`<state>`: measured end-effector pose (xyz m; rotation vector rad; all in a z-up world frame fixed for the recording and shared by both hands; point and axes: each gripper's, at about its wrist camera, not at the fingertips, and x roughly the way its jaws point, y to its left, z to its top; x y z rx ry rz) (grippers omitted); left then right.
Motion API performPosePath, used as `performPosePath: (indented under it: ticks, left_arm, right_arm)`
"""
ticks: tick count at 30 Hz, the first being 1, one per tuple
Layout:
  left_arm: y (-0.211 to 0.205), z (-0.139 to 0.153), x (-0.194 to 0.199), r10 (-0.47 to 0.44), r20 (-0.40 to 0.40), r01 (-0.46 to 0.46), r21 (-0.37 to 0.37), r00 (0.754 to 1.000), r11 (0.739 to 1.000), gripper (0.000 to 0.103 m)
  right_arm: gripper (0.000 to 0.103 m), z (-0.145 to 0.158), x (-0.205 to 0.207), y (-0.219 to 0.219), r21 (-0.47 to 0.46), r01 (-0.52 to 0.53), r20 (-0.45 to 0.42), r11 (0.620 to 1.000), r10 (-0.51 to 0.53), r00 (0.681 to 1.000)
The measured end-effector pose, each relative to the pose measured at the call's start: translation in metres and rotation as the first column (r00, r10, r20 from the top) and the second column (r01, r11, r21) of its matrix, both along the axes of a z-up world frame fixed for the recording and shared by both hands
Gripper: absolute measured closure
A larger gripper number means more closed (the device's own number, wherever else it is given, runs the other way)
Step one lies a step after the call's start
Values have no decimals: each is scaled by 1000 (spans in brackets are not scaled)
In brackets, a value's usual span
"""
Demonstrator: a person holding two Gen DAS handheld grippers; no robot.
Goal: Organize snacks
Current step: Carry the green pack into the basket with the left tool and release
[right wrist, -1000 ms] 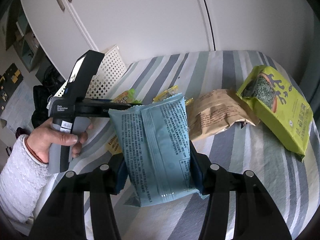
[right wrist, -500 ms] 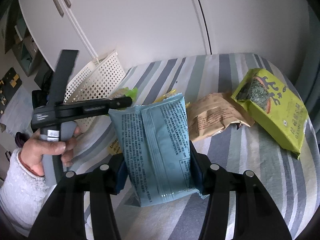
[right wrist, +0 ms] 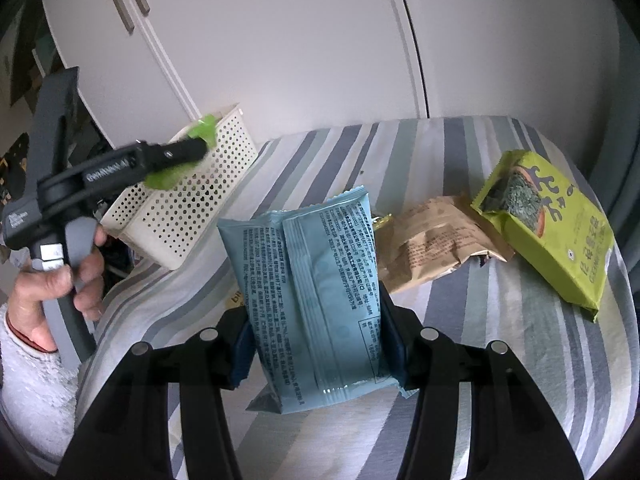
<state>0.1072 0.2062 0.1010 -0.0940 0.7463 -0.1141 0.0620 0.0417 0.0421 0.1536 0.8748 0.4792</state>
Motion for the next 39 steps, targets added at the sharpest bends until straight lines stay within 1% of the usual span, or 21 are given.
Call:
performPosePath:
  ticks: [4, 7, 13, 17, 18, 19, 20, 21, 22, 24, 28, 32, 36, 39]
  left_arm:
    - [20, 12, -8, 63, 47, -63, 9, 997, 998, 27]
    - [43, 16, -12, 119, 72, -121, 14, 990, 993, 27]
    - [81, 14, -11, 206, 86, -207, -3, 975, 978, 27]
    - [104, 11, -11, 256, 84, -255, -31, 963, 967, 27]
    - [110, 10, -11, 272, 83, -270, -38, 959, 962, 26]
    - [118, 8, -11, 293, 79, -290, -45, 953, 956, 24]
    - [122, 6, -10, 311, 71, -308, -51, 948, 950, 16]
    - [127, 4, -10, 323, 65, -320, -59, 944, 946, 5]
    - [134, 3, -11, 343, 62, -339, -68, 937, 938, 3]
    - [145, 3, -14, 374, 76, -368, -81, 924, 926, 3]
    - [171, 4, -19, 430, 86, -425, -76, 899, 902, 3]
    - [195, 1, -27, 500, 84, -493, -91, 862, 865, 3]
    - [206, -3, -30, 531, 85, -527, -68, 843, 847, 3]
    - [209, -2, -33, 534, 101, -531, -53, 839, 845, 3]
  right_arm:
    - [50, 3, 0, 6, -7, -7, 2, 1000, 7, 1000]
    - [50, 5, 0, 13, -15, -16, 3, 1000, 16, 1000]
    - [50, 8, 0, 26, -33, -37, 1, 999, 37, 999]
    - [50, 11, 1, 37, -49, -51, -2, 998, 50, 999]
    - [50, 11, 1, 40, -52, -55, -3, 997, 55, 999]
    - [50, 12, 1, 41, -53, -58, -3, 997, 58, 998]
    - [50, 13, 1, 43, -55, -61, -5, 997, 61, 998]
    - [50, 13, 1, 46, -59, -65, -6, 996, 65, 998]
    - [50, 14, 1, 49, -63, -68, -6, 996, 68, 998]
    - [50, 15, 2, 54, -73, -74, -7, 995, 73, 997]
    - [50, 20, 4, 69, -72, -98, -8, 993, 98, 995]
    - [50, 30, 8, 93, -78, -145, 7, 986, 146, 989]
    - [50, 47, 19, 129, -68, -205, 30, 976, 207, 978]
    - [50, 62, 28, 153, -38, -237, 50, 971, 239, 970]
